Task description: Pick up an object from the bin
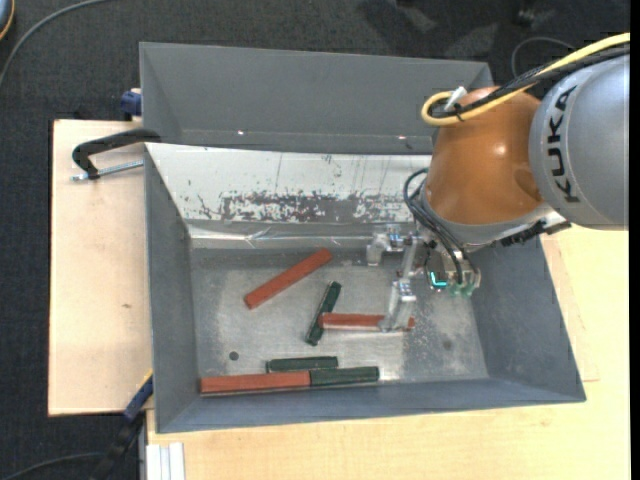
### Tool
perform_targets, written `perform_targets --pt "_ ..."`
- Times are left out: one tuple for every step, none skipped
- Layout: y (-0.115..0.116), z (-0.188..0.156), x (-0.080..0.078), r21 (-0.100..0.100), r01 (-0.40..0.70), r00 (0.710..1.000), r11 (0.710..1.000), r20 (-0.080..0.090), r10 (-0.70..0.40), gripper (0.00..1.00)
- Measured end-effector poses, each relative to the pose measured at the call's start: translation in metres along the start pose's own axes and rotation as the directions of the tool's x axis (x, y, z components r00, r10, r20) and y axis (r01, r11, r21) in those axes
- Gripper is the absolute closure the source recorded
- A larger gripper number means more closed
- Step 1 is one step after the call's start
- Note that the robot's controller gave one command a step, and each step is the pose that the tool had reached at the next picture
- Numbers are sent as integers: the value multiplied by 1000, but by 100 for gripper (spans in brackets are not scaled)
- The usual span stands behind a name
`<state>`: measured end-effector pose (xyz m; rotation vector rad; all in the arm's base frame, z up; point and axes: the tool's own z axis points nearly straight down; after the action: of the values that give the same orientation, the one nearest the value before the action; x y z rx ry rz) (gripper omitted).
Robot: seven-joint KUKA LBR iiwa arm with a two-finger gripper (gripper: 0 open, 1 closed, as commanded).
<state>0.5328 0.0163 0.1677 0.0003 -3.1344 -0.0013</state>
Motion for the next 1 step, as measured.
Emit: perform_targets --pt "27 99 24 -2 -111 994 994 12 111 0"
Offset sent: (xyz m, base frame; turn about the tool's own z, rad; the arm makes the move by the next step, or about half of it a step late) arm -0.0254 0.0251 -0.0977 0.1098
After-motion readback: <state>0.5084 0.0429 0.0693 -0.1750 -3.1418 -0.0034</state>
